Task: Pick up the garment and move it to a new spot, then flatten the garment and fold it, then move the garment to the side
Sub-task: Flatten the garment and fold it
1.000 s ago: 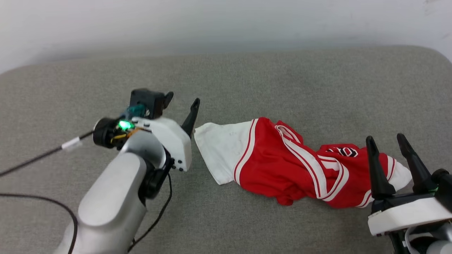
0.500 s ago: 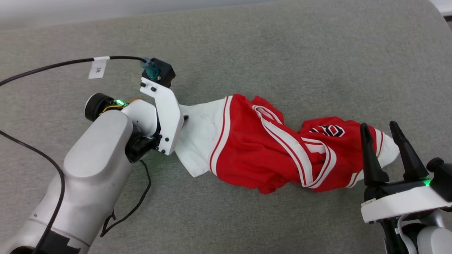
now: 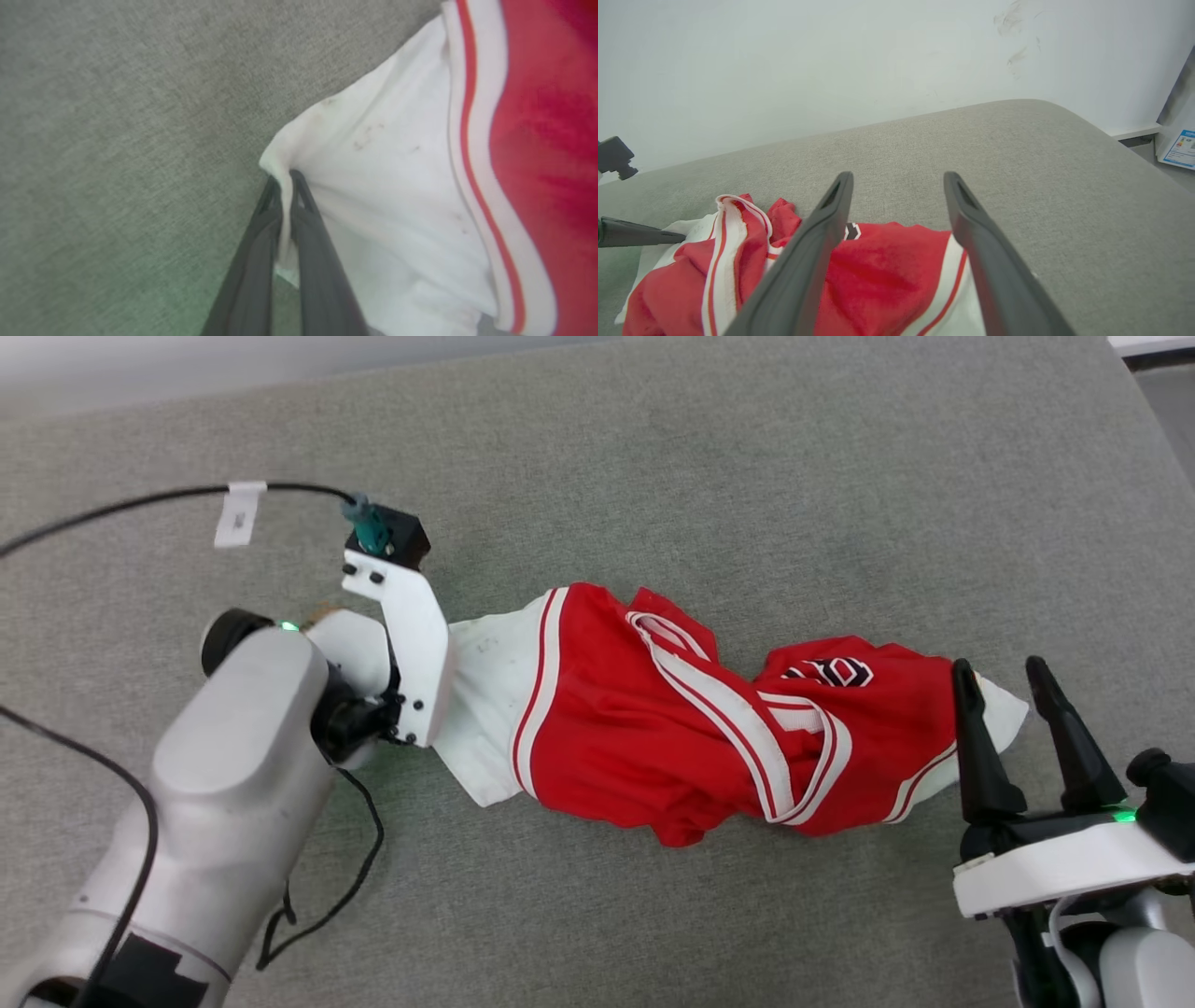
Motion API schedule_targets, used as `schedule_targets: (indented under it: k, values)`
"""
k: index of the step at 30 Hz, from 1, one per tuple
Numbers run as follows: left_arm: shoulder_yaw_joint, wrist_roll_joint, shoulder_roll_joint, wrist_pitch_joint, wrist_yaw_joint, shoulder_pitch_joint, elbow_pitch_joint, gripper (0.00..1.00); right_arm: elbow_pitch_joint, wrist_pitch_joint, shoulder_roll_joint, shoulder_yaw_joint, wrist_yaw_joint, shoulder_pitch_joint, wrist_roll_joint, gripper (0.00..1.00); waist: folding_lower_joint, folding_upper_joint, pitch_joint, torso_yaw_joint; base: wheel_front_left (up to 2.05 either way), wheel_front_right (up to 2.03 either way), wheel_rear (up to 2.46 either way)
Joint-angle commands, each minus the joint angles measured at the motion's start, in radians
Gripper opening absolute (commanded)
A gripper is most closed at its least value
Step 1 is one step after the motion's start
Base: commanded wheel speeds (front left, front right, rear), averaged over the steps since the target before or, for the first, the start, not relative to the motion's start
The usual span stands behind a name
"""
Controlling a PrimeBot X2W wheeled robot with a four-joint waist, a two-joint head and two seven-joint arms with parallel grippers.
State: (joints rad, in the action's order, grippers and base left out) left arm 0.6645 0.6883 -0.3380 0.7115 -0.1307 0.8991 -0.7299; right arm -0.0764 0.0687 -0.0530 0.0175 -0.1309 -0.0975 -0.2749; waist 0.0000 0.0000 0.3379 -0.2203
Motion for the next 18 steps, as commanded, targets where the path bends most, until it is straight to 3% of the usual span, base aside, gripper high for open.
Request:
schedule_targets:
  k: [1, 8, 13, 18]
  values:
    - [0.021, -0.003, 0.011, 0.0, 0.001, -0.083, -0.036, 0.0, 0.001, -0.005, 0.003, 0.007, 0.0, 0.005, -0.009, 1.0, 0.0, 0.0, -0.013, 0.013, 0.0, 0.0, 0.0]
    - [-0.026, -0.014, 0.009, -0.224, 0.012, -0.064, 0.024, 0.0, 0.0, -0.081, 0.0, 0.059, 0.0, 0.022, -0.026, 1.0, 0.0, 0.0, -0.079, 0.07, 0.0, 0.0, 0.0]
    - [-0.063, -0.02, 0.0, -0.366, 0.06, -0.109, 0.095, 0.0, 0.041, -0.181, -0.017, 0.11, 0.0, 0.024, -0.062, 1.0, 0.0, 0.0, -0.126, 0.104, 0.0, 0.0, 0.0]
    - [-0.084, -0.032, -0.015, -0.439, 0.117, -0.157, 0.196, 0.0, 0.137, -0.31, -0.061, 0.186, 0.0, -0.011, -0.095, 1.0, 0.0, 0.0, -0.149, 0.134, 0.0, 0.0, 0.0]
